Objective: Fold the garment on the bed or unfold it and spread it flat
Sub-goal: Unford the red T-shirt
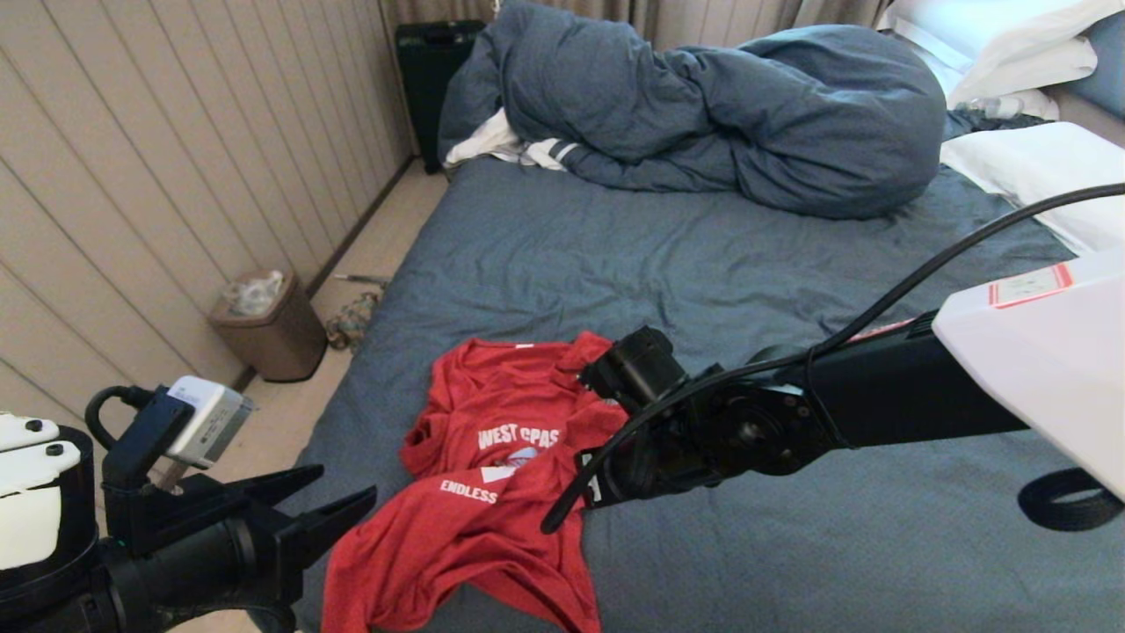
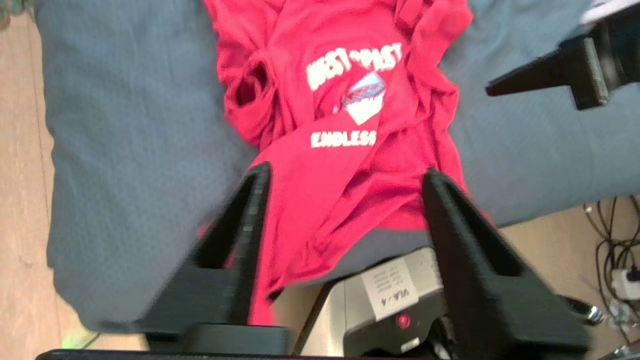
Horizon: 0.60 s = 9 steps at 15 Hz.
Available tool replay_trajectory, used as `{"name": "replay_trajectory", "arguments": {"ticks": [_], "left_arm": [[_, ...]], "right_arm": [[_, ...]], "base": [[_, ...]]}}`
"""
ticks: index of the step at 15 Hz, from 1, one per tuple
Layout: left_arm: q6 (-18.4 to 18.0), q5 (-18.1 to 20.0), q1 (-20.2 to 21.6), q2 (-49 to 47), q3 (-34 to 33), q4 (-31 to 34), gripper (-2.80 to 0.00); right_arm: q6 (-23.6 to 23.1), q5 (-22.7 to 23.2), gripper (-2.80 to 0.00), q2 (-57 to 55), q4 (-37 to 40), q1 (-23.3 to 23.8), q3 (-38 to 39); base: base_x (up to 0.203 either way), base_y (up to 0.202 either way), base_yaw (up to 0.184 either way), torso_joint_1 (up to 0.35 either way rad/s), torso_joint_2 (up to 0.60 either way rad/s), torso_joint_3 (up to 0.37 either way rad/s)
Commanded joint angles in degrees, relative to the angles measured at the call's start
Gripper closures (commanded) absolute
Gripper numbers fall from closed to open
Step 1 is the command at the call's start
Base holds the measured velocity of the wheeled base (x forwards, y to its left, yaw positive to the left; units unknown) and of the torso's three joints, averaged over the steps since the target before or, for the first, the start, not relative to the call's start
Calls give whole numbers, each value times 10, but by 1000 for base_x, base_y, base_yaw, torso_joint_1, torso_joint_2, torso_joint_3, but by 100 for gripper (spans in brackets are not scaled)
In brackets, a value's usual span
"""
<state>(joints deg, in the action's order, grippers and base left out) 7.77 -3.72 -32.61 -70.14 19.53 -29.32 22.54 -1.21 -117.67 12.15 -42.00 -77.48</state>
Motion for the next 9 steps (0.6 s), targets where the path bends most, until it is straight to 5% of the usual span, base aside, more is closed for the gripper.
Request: {"name": "replay_trajectory", "arguments": {"ticks": [1, 9], "left_arm": [[1, 0, 0, 1, 7, -2, -280], [11, 31, 98, -212, 173, -9, -280]], "right_arm": [[1, -1, 0, -1, 1, 2, -10], [-1, -3, 0, -23, 6, 38, -135]], "base": [[0, 0, 0, 0, 0, 0], [0, 0, 0, 0, 0, 0]]}}
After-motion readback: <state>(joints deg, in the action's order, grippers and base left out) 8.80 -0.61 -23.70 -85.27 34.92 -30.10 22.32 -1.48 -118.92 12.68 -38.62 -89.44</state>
